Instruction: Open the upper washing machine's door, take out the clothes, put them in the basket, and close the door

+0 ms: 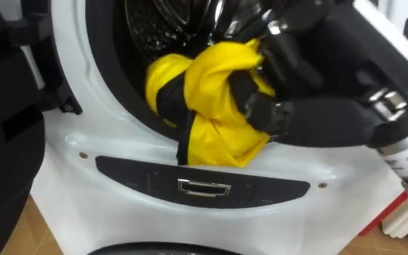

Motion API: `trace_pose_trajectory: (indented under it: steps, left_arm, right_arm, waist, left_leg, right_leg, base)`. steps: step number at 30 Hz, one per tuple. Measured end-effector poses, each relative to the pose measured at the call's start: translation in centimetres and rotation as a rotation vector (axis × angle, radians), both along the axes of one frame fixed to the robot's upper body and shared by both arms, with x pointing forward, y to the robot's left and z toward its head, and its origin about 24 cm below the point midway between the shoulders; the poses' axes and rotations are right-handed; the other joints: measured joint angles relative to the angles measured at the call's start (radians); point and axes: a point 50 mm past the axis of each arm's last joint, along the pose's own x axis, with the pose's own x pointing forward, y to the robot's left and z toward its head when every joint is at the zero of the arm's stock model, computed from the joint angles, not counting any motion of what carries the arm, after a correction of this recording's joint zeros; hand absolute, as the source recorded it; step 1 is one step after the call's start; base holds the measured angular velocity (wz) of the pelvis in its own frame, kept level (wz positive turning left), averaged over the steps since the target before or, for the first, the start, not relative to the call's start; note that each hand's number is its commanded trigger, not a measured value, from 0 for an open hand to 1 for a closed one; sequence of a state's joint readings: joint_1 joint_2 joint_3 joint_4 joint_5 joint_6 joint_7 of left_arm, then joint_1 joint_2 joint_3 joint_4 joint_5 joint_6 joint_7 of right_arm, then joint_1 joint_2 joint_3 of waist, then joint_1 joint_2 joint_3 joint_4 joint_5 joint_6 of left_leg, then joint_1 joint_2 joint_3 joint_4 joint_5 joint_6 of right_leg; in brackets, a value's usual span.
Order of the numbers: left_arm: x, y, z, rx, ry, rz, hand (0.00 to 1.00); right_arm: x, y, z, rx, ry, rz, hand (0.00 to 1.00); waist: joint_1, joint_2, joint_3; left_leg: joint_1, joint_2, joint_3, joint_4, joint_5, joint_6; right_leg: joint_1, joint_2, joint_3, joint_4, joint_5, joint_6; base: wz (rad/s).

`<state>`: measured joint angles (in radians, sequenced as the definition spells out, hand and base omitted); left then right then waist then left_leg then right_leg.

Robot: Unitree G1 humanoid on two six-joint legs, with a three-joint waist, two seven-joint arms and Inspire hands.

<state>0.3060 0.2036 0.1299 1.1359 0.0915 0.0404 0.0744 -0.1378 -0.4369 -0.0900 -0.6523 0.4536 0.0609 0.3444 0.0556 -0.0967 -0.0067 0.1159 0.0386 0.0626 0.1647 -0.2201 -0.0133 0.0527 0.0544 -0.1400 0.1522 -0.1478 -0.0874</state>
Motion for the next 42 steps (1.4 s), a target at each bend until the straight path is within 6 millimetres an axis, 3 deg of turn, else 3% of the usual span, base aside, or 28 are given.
trace_pose_trajectory:
  steps: [1,7,11,16,19,25,32,36,42]
  left_arm:
    - [0.0,0.1,0.0,0.002,-0.007,0.012,0.0]
    - [-0.2,0.5,0.2,0.011,-0.017,0.038,0.0]
    - [-0.6,0.6,0.3,0.005,-0.015,0.046,0.0]
    - [-0.3,0.6,0.3,0.007,-0.032,0.041,0.0]
    - [0.0,0.6,0.3,0.008,-0.05,0.034,0.0]
    - [0.0,0.6,0.3,0.008,-0.049,0.033,0.0]
    - [0.0,0.6,0.3,0.005,-0.046,0.034,0.0]
    - [0.6,0.7,0.3,0.001,-0.049,0.031,0.0]
    - [1.3,0.8,0.3,-0.011,-0.053,0.013,0.0]
  right_arm:
    - [-0.2,-0.2,-0.2,0.008,0.01,0.002,1.0]
    - [-1.1,-2.2,-0.5,0.006,0.013,-0.08,1.0]
    - [-1.6,-4.2,0.2,0.032,-0.038,-0.196,1.0]
    - [-1.9,-5.0,0.5,0.039,-0.06,-0.257,1.0]
    - [-2.1,-5.5,0.3,0.049,-0.052,-0.287,1.0]
    - [-2.0,-6.6,-0.7,0.05,-0.003,-0.369,1.0]
    - [-2.3,-7.6,-3.3,-0.004,0.129,-0.451,1.0]
    - [-2.0,-8.1,-3.8,-0.021,0.156,-0.484,1.0]
    - [-1.6,-9.3,-5.7,-0.075,0.254,-0.572,1.0]
  waist:
    - [0.0,-0.001,-0.0001]
    - [-0.05,0.004,-0.0012]
    - [-0.088,0.019,-0.008]
    - [-0.135,0.02,-0.0071]
    - [-0.138,0.016,-0.0078]
    - [-0.153,0.014,-0.0037]
    - [-0.163,0.029,0.0069]
    - [-0.176,0.037,0.0094]
    - [-0.194,0.034,0.0077]
  left_leg:
    - [0.0,0.0,0.02,0.0,0.0,0.0]
    - [-0.004,0.003,0.032,0.0,-0.008,0.004]
    - [0.001,0.007,0.079,0.002,-0.008,0.004]
    - [0.012,0.01,0.131,0.003,-0.008,0.004]
    - [0.019,0.012,0.155,0.002,-0.009,0.004]
    - [0.031,0.017,0.184,-0.002,-0.01,0.001]
    - [0.032,0.023,0.226,-0.001,-0.017,-0.007]
    - [0.028,0.024,0.244,-0.001,-0.017,-0.007]
    - [0.036,0.026,0.297,-0.001,-0.017,-0.007]
  right_leg:
    - [-0.001,0.0,0.001,0.001,0.0,0.0]
    - [-0.009,0.002,0.007,0.001,0.0,0.002]
    - [-0.017,0.004,0.03,0.01,0.006,0.003]
    - [-0.024,0.009,0.066,0.02,0.006,0.003]
    - [-0.032,0.016,0.097,0.021,0.007,0.002]
    - [-0.034,0.024,0.118,0.021,0.015,0.0]
    - [-0.055,0.036,0.164,0.02,0.021,-0.001]
    - [-0.067,0.042,0.192,0.023,0.031,0.001]
    - [-0.08,0.053,0.242,0.037,0.035,0.0]
  base:
    - [0.0]
    - [-0.01]
    - [-0.24]
    - [-0.26]
    - [-0.29]
    - [-0.13]
    - [-0.19]
    - [-0.24]
    - [-0.28]
